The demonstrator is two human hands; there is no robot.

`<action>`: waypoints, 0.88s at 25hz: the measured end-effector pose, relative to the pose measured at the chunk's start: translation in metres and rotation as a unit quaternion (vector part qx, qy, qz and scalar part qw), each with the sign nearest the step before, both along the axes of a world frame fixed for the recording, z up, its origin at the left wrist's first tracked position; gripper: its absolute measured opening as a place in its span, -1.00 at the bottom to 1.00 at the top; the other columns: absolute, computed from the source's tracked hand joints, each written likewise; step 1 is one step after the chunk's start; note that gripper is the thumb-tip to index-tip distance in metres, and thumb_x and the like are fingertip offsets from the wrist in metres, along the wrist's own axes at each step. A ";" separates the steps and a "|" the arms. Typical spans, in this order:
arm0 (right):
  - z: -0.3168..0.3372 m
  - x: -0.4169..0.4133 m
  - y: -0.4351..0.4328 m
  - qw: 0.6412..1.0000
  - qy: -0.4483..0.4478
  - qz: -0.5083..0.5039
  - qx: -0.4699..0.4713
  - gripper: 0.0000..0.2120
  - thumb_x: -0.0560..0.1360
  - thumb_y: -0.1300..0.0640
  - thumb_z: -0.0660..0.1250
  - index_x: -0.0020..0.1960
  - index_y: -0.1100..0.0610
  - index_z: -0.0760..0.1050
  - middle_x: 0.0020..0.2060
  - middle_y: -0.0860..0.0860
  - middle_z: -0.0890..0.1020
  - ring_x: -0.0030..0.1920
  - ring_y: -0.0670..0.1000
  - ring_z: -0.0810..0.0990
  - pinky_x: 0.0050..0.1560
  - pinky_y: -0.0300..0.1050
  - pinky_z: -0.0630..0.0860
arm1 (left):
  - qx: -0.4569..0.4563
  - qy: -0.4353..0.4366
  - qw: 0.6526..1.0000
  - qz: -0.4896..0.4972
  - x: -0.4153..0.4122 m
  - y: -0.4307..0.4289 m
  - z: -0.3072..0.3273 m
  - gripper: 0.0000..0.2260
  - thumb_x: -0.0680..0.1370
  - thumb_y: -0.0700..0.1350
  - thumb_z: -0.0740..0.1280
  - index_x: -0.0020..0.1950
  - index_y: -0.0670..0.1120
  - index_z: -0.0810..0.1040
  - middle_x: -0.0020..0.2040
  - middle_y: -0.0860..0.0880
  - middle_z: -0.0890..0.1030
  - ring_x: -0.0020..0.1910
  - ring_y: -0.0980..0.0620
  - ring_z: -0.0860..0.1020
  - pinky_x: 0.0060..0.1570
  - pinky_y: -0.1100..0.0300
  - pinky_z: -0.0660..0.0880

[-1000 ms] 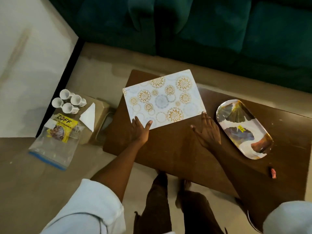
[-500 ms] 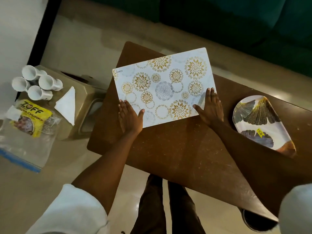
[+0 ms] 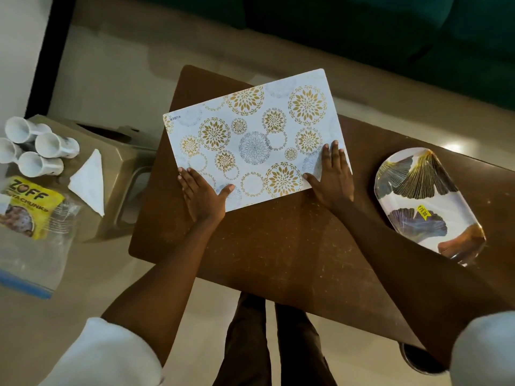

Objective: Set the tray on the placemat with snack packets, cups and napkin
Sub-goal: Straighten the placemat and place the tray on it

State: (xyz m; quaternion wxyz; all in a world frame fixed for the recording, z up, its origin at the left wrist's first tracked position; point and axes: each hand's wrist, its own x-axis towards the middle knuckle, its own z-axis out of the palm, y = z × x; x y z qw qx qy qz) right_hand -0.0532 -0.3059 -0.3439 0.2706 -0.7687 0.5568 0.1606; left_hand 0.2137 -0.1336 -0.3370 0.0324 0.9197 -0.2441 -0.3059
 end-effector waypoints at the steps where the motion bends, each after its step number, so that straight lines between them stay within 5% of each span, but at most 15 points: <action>1: -0.001 0.001 0.000 1.000 -0.001 0.002 -0.002 -0.08 0.63 -0.35 0.16 0.72 0.09 -0.19 0.70 0.08 -0.20 0.71 0.18 -0.13 0.68 0.21 0.04 | 0.000 0.000 1.000 0.003 0.001 0.000 0.000 0.15 0.47 0.39 0.37 0.68 -0.25 -0.21 0.69 -0.24 -0.20 0.70 -0.22 -0.17 0.67 -0.08 -0.05; 16: -0.004 -0.073 0.093 0.993 -0.010 -0.115 0.002 -0.09 0.63 -0.30 0.20 0.72 0.09 -0.19 0.70 0.06 -0.20 0.71 0.16 -0.14 0.69 0.17 0.02 | -0.004 0.019 0.991 -0.134 -0.028 0.020 0.000 0.15 0.46 0.36 0.40 0.68 -0.25 -0.20 0.69 -0.23 -0.22 0.69 -0.23 -0.19 0.67 -0.10 -0.07; 19: 0.006 -0.105 0.113 0.984 -0.066 -0.168 -0.007 -0.17 0.65 -0.21 0.26 0.72 0.14 -0.03 0.71 0.07 -0.06 0.71 0.13 -0.04 0.69 0.12 0.05 | 0.000 0.014 0.986 -0.164 -0.041 0.023 0.000 0.16 0.46 0.36 0.40 0.68 -0.24 -0.20 0.69 -0.22 -0.22 0.70 -0.22 -0.18 0.66 -0.10 -0.05; 22: 0.016 -0.137 0.130 0.940 -0.155 -0.302 -0.031 -0.34 0.63 -0.10 0.36 0.62 0.16 0.28 0.61 0.11 0.33 0.59 0.13 0.30 0.60 0.09 0.27 | 0.000 0.019 0.981 -0.194 -0.058 0.024 -0.001 0.16 0.46 0.37 0.41 0.68 -0.23 -0.21 0.69 -0.21 -0.23 0.70 -0.21 -0.19 0.66 -0.10 -0.06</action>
